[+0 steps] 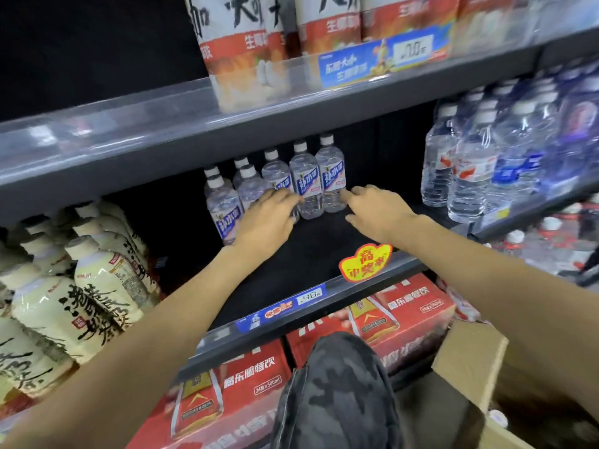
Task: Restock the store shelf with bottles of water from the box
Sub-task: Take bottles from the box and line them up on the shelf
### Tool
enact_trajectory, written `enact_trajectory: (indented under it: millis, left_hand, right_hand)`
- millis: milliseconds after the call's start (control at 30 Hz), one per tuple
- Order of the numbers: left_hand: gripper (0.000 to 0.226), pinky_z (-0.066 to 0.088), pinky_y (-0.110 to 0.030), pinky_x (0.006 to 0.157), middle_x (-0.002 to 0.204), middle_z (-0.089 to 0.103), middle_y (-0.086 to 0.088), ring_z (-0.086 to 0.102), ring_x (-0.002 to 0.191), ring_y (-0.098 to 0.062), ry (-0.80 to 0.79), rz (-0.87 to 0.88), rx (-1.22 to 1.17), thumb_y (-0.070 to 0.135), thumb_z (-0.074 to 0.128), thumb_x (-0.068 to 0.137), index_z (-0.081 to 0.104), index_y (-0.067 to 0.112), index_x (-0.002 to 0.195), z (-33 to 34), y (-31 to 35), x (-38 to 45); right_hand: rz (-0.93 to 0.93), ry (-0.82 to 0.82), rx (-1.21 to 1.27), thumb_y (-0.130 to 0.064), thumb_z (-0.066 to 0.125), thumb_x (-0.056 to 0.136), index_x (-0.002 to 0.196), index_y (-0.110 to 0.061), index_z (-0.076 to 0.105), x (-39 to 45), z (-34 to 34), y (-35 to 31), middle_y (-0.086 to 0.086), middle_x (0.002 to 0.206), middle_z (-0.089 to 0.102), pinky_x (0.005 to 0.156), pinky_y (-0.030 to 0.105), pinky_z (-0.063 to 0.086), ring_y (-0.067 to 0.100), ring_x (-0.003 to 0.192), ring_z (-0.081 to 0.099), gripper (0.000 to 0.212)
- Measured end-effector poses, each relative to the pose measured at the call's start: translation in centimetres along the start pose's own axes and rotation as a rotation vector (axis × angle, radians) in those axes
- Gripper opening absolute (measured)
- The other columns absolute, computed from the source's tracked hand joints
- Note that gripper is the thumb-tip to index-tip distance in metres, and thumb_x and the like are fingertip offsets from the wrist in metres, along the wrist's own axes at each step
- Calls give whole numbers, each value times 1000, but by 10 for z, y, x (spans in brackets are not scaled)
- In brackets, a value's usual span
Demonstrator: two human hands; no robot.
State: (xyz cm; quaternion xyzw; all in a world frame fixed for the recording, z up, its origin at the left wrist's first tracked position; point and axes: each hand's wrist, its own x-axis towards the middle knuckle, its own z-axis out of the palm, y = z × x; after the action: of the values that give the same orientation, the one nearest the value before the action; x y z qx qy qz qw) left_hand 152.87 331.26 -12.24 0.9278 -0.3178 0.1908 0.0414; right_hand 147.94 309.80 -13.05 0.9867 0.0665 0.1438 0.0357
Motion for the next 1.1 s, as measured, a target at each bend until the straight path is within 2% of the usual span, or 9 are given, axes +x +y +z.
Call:
enact_trajectory:
  millis: [267,367,467,533,633,733,867,1000,1100]
  left_hand:
    - [37,46,-36,93,130,54,6,47,123,-17,70,232,-92,21,57,92,53,24,130,7,113,37]
    - [36,49,-35,88,128,55,6,48,121,-18,52,352,-141,23,56,93,54,23,129,17,166,45]
    - [35,48,-38,92,128,56,5,47,122,-20,5,469,-199,23,53,94,54,21,130,34,221,46]
    - [36,47,-37,92,128,55,5,46,123,-20,-31,530,-233,23,53,94,54,22,130,49,257,41]
    - [35,43,-33,94,126,56,2,47,120,-22,-97,647,-259,20,54,93,55,20,128,75,306,27]
    - [36,42,-32,96,127,57,0,49,120,-23,-157,738,-312,17,53,92,56,17,128,105,342,8]
    - [39,35,-30,98,132,52,0,44,126,-21,-306,822,-286,25,55,92,53,17,130,150,375,-17]
    - [45,40,-38,98,130,51,1,46,122,-21,-468,904,-198,29,57,91,48,21,134,198,390,-36]
    - [44,44,-42,96,126,51,-3,48,119,-25,-642,955,-117,26,60,89,49,17,131,230,392,-44]
  right_hand:
    - [237,-26,-31,-27,47,98,130,-15,45,-106,-19,95,7,124,53,80,39,47,30,116,53,34]
    - [349,-42,-69,-24,45,97,126,-14,46,-157,-13,128,7,121,55,79,39,47,31,114,54,31]
    - [461,-89,-63,-24,45,96,127,-16,46,-210,3,154,7,121,55,74,36,42,31,113,55,32]
    - [527,-127,-41,-24,45,95,128,-17,46,-245,16,166,6,123,55,78,36,43,31,114,54,33]
    - [605,-184,-20,-21,47,94,127,-17,46,-291,37,176,7,125,55,89,41,49,31,116,53,34]
    - [682,-275,14,-22,48,95,135,-19,42,-325,58,177,7,131,52,93,39,46,30,121,51,41]
    - [671,-386,60,-20,46,94,136,-19,41,-354,91,170,8,133,51,98,39,43,30,124,49,42]
    - [659,-454,146,-24,50,93,144,-21,34,-369,130,159,8,142,46,99,40,46,30,129,47,53]
    - [652,-536,204,-27,52,94,141,-19,37,-376,163,152,7,137,50,94,37,46,28,124,51,50]
